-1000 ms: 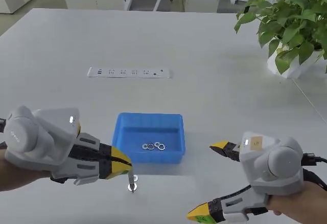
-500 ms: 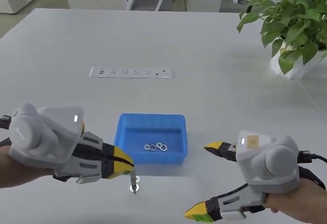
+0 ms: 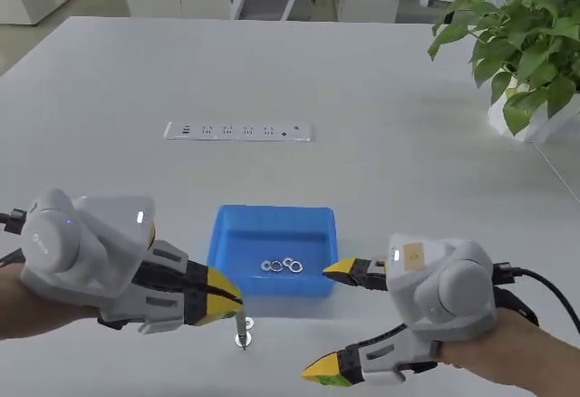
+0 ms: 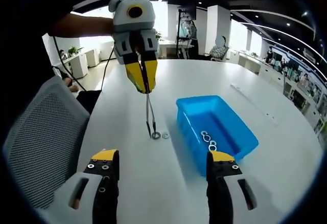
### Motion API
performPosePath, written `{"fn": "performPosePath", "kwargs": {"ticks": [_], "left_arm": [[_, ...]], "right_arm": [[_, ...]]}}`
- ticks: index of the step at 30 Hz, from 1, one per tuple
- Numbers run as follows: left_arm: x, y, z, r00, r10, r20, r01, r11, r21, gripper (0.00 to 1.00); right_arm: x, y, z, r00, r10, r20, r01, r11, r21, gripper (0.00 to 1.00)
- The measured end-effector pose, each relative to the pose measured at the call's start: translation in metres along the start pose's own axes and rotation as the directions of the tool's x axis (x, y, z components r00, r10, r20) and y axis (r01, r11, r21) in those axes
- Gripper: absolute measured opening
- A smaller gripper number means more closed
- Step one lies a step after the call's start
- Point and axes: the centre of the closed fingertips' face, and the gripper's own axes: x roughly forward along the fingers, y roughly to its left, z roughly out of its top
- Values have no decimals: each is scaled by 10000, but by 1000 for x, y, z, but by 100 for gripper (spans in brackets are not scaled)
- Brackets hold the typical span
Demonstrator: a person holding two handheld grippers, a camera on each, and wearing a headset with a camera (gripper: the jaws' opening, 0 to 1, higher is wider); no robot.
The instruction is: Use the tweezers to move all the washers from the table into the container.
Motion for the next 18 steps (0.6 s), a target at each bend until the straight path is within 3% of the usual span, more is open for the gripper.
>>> {"fn": "performPosePath", "kwargs": {"ticks": [9,18], "left_arm": [[0,-1,0,10000,-28,-72,28,10000,16,5],[0,-2,0,9999,-108,-91,108,9999,15,5]], "right_arm": [[20,8,11,9979,654,-26,-654,9952,-734,51],[44,20,16,9901,1385,-235,-1404,9799,-1416,38]]}}
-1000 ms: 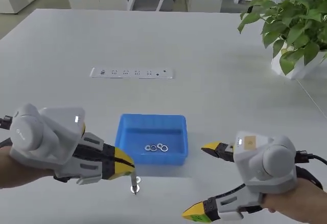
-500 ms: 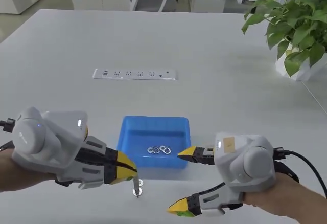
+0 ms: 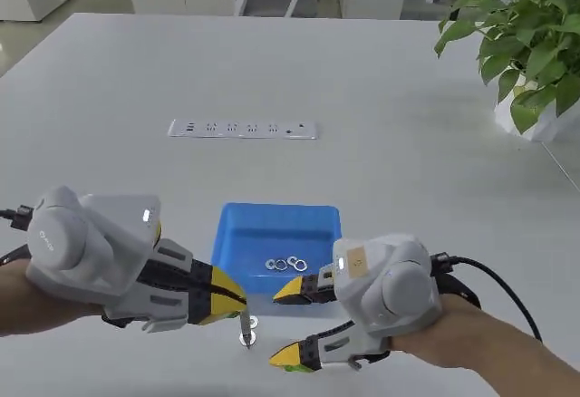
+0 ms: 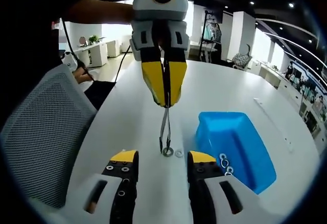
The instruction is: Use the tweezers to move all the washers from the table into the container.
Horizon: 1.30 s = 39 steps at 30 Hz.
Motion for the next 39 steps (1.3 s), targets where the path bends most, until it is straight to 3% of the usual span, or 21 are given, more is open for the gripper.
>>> {"fn": "performPosePath", "kwargs": {"ticks": [11,26,39], "left_arm": [[0,0,-1,10000,-43,-34,43,10000,11,5],[0,0,-2,9999,-41,-109,41,10000,-52,5],[0,1,-4,9999,-59,-152,58,9999,-81,5]], "right_arm": [[19,3,4,9991,411,-84,-414,9982,-424,24],[30,-2,10,9992,389,-13,-389,9987,-336,12],[33,-1,5,9979,428,-495,-452,9977,-499,11]]}}
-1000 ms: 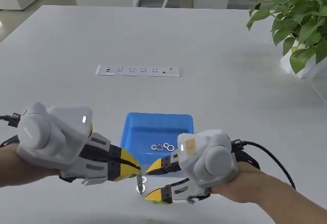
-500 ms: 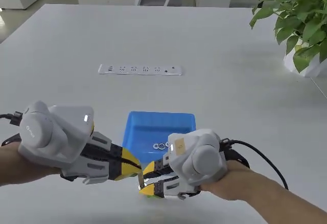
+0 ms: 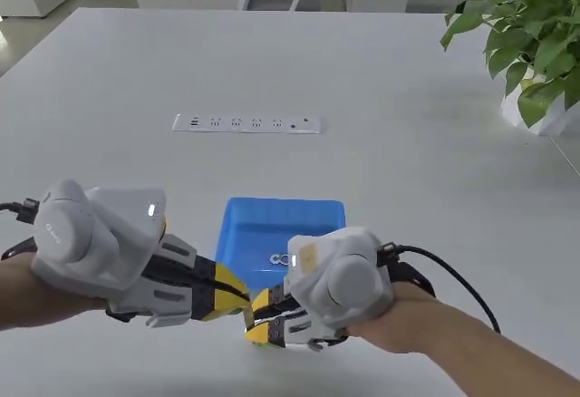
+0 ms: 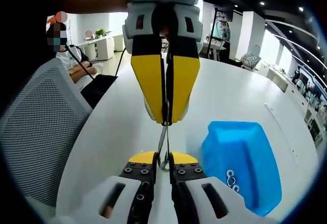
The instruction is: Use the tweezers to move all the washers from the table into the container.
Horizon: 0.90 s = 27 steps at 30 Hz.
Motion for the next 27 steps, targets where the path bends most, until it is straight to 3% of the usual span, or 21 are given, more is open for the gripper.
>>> {"fn": "performPosePath", "kwargs": {"ticks": [27], "left_arm": [[2,-3,-2,10000,31,-85,-32,10000,-81,5]], "right_arm": [[0,1,-2,10000,-95,-28,95,9998,145,8]]}}
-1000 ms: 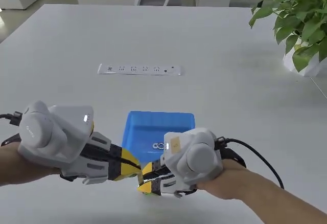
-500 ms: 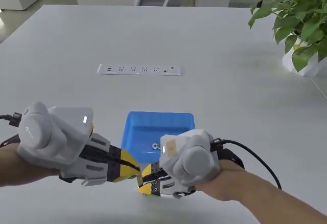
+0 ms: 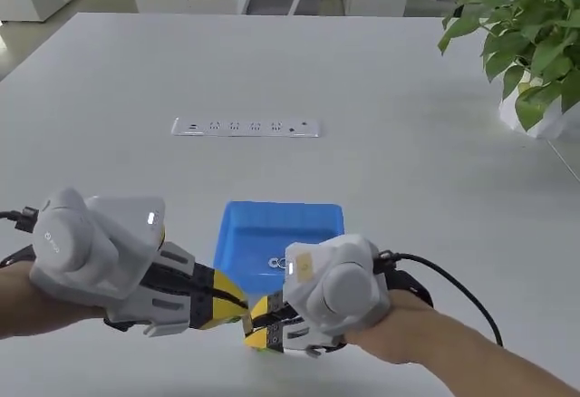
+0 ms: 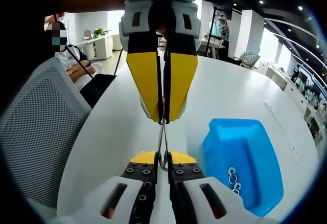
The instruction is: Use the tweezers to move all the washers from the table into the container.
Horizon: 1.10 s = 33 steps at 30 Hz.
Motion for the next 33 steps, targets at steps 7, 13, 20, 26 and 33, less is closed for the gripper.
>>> {"fn": "performPosePath", "kwargs": {"ticks": [7,13,20,26,33], "left_arm": [[-2,0,-3,9999,90,-134,-90,10000,43,6],[-7,1,-3,9996,268,72,-266,9993,-267,14],[-14,1,-5,9982,557,225,-541,9961,-695,27],[-16,0,-6,9960,792,409,-748,9921,-1011,40],[-19,-1,-6,9926,1041,618,-953,9867,-1314,51]], "right_arm": [[0,1,1,10000,41,-52,-41,10000,-21,8],[-1,4,1,9999,118,-94,-118,9999,-60,8],[-4,6,5,9998,170,-118,-171,9998,-113,8],[-12,6,12,9999,108,-57,-109,9997,-218,8],[-21,4,21,9999,92,47,-90,9996,-272,8]]}}
